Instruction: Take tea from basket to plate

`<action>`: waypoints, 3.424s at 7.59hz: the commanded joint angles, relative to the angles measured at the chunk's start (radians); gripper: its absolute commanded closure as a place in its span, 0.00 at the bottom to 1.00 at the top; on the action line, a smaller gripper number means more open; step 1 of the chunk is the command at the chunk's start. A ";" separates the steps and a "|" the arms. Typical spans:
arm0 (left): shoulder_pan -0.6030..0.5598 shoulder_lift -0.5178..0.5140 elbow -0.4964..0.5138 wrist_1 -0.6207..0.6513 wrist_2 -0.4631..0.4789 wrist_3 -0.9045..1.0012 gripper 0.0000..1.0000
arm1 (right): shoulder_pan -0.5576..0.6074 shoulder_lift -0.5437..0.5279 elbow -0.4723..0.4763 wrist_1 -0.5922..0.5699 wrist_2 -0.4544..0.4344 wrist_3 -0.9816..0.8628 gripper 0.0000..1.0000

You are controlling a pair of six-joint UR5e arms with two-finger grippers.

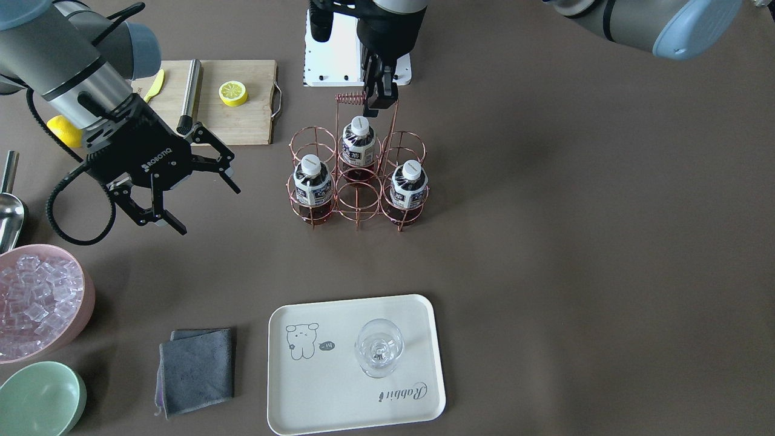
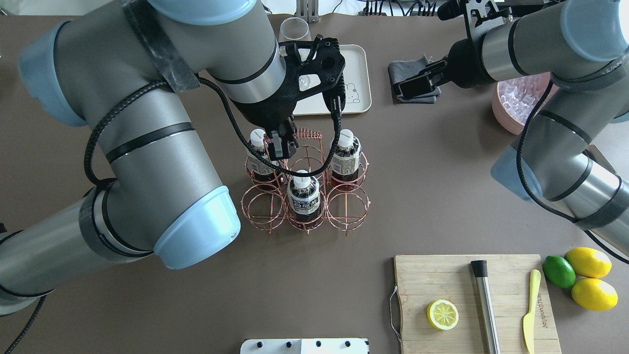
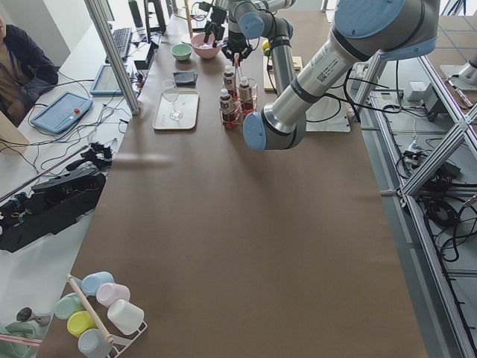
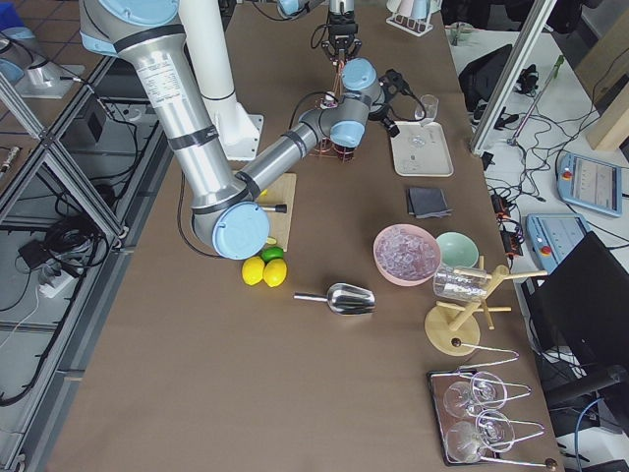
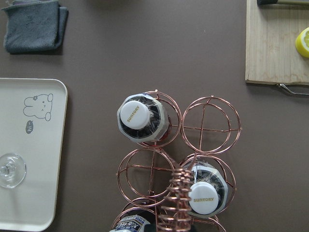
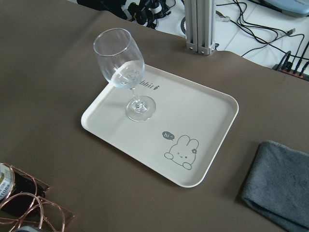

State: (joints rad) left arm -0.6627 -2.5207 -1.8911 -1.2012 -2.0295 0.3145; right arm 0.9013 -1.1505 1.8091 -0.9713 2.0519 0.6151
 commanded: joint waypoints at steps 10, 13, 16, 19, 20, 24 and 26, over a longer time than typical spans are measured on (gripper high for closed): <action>0.000 0.000 0.001 0.003 0.002 0.000 1.00 | -0.303 -0.054 0.095 0.201 -0.352 -0.072 0.00; 0.000 0.000 0.001 0.002 0.014 0.000 1.00 | -0.361 -0.054 0.084 0.201 -0.418 -0.092 0.00; 0.000 0.000 0.000 0.002 0.014 0.000 1.00 | -0.369 -0.048 0.073 0.200 -0.438 -0.132 0.04; 0.000 0.000 -0.002 0.002 0.014 0.000 1.00 | -0.368 -0.037 0.053 0.201 -0.480 -0.187 0.13; 0.000 -0.001 -0.002 0.003 0.014 0.000 1.00 | -0.367 -0.023 0.044 0.200 -0.483 -0.187 0.13; 0.000 0.000 -0.003 0.003 0.015 0.000 1.00 | -0.363 -0.021 0.044 0.197 -0.483 -0.176 1.00; 0.000 0.000 -0.003 0.003 0.014 0.000 1.00 | -0.339 -0.015 0.058 0.189 -0.467 -0.141 1.00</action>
State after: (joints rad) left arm -0.6626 -2.5205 -1.8941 -1.1983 -2.0151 0.3145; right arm 0.5419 -1.1713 1.8537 -0.7770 1.5702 0.4431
